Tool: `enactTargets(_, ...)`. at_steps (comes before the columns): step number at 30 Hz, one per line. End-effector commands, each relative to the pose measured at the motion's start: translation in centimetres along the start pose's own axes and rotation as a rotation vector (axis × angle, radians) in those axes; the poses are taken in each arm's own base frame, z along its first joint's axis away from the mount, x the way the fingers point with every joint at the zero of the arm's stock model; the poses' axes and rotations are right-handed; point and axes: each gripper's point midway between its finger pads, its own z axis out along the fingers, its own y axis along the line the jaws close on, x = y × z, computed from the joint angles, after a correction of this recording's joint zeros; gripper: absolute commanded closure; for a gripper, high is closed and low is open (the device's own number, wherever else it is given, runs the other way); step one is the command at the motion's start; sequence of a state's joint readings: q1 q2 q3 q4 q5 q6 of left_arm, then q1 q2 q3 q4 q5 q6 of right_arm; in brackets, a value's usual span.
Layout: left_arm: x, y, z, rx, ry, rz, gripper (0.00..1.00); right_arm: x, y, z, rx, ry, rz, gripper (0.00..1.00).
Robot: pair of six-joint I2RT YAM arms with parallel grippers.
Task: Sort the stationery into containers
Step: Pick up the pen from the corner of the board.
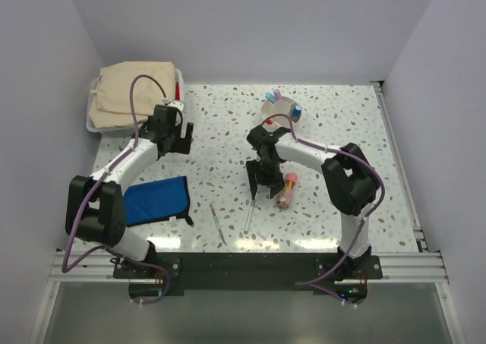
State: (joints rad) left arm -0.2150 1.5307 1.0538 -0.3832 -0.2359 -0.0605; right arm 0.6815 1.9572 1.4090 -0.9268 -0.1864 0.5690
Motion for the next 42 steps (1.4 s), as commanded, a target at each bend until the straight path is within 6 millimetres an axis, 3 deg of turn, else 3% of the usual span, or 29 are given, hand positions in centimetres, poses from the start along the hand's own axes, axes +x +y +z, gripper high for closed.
enactTargets(1,-1.1,0.9,-1.5,-0.009,-0.06,-0.027,0.0,1.5,1.3,0.6,-0.025,0.031,0.05,0.37)
enactTargets(6,-0.4,0.4,-1.8,0.021,-0.055,-0.039,0.0,1.1,5.1,0.5,-0.078,-0.006,-0.009,0.41)
enactTargets(9,-0.1,0.0,-2.2,0.049,-0.063,-0.051,0.0,1.2,6.2,0.9,-0.056,-0.009,-0.025,0.43)
enactTargets(11,0.4,-0.1,-2.3,0.052,-0.054,-0.051,0.0,1.8,5.8,1.8,-0.011,0.012,-0.022,0.44)
enactTargets(12,0.2,0.0,-2.6,0.05,-0.06,-0.051,0.0,1.1,4.7,1.9,0.073,-0.031,0.016,0.48)
enactTargets(13,0.5,0.0,-2.7,0.05,-0.05,-0.048,0.0,1.8,3.7,1.9,0.134,-0.017,0.032,0.54)
enactTargets(18,0.3,0.4,-3.3,0.045,-0.047,-0.04,0.0,3.1,3.1,1.7,0.187,-0.006,0.057,0.57)
enactTargets(23,0.4,0.2,-3.4,0.062,-0.049,-0.055,0.01,3.4,3.4,3.0,0.188,0.007,0.052,0.59)
enactTargets(29,0.4,0.4,-4.1,0.064,-0.069,-0.065,0.01,3.1,6.0,4.3,0.163,-0.008,0.001,0.59)
enactTargets(32,0.5,0.6,-4.4,0.062,-0.076,-0.064,0.01,3.3,5.8,5.3,0.19,0.0,-0.01,0.61)
enactTargets(37,1.0,0.9,-4.6,0.06,-0.075,-0.07,0.01,3.7,4.4,6.9,0.24,0.023,-0.021,0.7)
enactTargets(39,1.2,0.9,-4.6,0.063,-0.073,-0.074,0.01,3.8,4.5,7.1,0.234,0.028,-0.029,0.81)
enactTargets(40,1.2,1.0,-4.7,0.065,-0.071,-0.073,0.01,3.7,4.5,7.0,0.233,0.022,-0.03,0.99)
enactTargets(42,1.0,1.0,-4.7,0.065,-0.073,-0.067,0.01,3.1,4.9,6.7,0.212,0.003,-0.045,1.0)
